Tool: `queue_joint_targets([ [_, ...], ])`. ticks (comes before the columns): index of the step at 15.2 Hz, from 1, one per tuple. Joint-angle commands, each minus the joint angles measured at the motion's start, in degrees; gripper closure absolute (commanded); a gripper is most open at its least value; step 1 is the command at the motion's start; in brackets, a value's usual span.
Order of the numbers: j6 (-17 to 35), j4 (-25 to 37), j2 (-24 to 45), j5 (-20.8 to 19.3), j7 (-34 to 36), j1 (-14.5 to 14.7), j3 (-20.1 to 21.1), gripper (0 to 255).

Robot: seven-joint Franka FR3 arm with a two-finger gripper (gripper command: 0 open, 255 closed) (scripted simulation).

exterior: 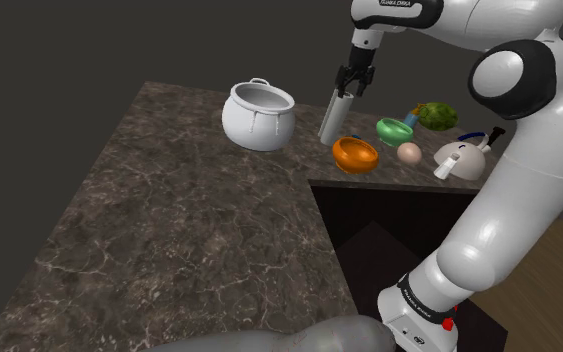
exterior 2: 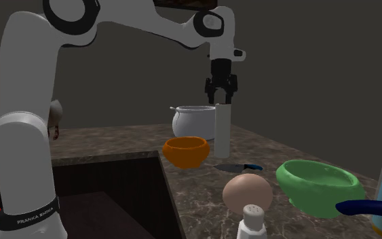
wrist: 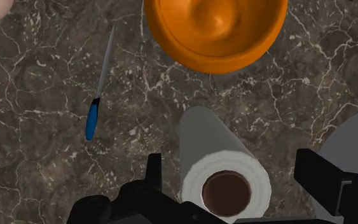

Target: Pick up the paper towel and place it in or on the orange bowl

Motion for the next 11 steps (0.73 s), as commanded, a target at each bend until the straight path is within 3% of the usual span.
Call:
queue_joint_targets([
  [1,1.42,-1.39,0.0,0.0,-0.07,-0.07,-0.05,0],
  [11,3.51,-3.81,-0.33,-0.08,-0.01,-0.06,-0.06,0],
])
